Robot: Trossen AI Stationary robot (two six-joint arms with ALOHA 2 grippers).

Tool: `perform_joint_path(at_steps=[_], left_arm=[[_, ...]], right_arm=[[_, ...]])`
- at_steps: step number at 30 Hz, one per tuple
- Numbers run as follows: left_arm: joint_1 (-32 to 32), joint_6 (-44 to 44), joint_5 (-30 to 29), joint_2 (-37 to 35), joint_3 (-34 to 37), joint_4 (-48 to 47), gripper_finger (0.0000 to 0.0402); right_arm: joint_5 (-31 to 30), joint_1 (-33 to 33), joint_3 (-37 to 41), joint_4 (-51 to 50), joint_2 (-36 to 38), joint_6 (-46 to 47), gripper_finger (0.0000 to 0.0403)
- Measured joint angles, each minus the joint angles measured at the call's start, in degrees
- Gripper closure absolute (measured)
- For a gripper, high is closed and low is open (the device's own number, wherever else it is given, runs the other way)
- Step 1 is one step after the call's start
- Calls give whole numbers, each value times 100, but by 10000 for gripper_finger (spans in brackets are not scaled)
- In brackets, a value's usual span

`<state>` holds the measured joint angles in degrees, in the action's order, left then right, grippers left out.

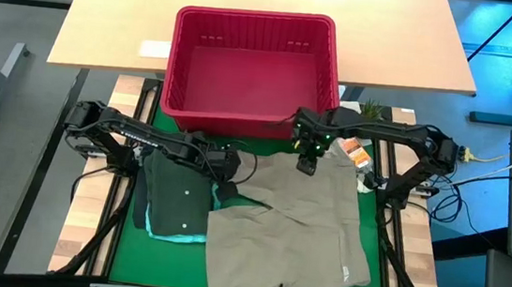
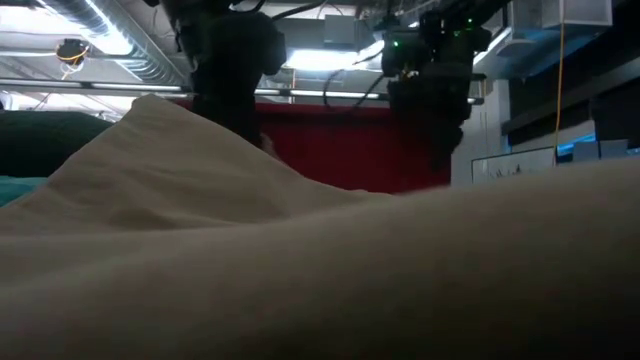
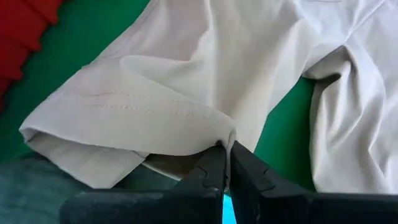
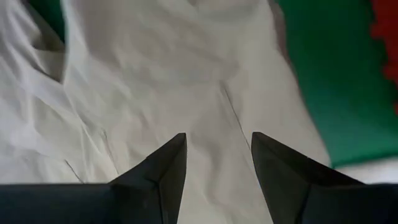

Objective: Fold Laundry from Bin
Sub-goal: Fold the brown shorts from the red laundry bin

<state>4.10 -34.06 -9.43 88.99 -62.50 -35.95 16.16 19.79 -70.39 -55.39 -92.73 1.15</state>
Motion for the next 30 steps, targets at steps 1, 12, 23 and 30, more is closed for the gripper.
perform_joint_path(at_steps=[1,12,23,30], left_arm=[[0,12,4,0,0,25,396],[0,146,323,-64,0,956,399],[-7,618,454,-142,-2,1907,399],[-7,631,454,-144,-2,1979,400]], right_arm=[[-2,-70,0,108,0,0,223],[-57,-1045,2,2139,0,-683,223],[-784,-1660,4,3687,0,-2260,223],[-1198,-1894,4,3990,-1,-3267,223]])
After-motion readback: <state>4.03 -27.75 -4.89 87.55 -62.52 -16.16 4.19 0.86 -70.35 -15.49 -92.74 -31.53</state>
